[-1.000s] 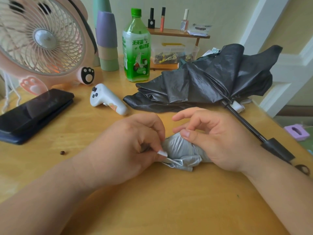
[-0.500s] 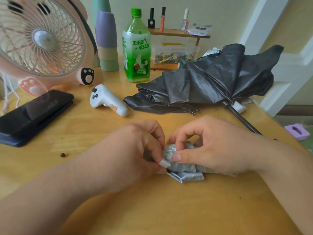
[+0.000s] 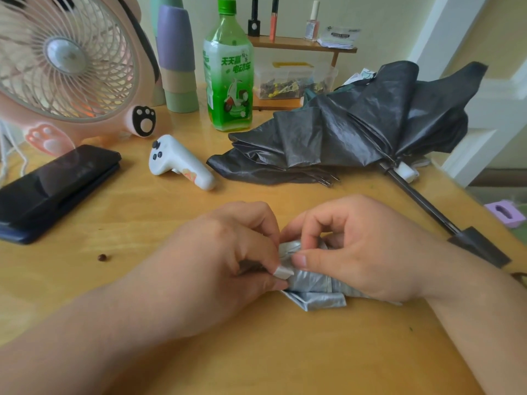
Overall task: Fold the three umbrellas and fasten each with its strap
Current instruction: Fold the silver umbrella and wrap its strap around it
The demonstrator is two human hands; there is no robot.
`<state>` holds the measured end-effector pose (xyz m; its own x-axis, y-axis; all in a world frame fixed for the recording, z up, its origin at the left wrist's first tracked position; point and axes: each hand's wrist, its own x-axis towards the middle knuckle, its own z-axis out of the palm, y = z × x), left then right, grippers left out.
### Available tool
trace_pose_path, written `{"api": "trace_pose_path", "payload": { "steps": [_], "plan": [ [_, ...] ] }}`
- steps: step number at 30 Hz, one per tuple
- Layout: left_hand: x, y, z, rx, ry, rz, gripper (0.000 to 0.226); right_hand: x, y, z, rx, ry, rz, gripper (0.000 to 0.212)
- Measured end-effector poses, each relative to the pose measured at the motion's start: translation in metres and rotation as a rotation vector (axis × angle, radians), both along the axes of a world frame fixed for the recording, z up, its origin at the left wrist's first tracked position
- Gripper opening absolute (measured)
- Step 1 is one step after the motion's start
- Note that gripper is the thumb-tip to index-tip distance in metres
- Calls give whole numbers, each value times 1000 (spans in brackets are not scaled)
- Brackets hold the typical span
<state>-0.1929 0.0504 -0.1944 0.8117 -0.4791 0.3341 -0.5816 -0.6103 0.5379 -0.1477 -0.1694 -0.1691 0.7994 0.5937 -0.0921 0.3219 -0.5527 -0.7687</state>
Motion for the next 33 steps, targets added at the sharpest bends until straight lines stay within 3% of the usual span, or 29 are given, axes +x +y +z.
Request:
{"api": "trace_pose_path", "payload": {
  "steps": [15,20,25,33],
  "plan": [
    [4,-2,-1,-62,-16,-11,5,3,-1,-4,101,-4,16,16],
    [6,-7,4,-174,143,155,11,5,-4,2,121,52,-11,24],
    [4,-10,9,-225,299,262,10,5,-6,1,128,60,8,14],
    [4,-12,13,-223,328,352,13,5,-3,-4,45,-30,71,13]
  ]
}}
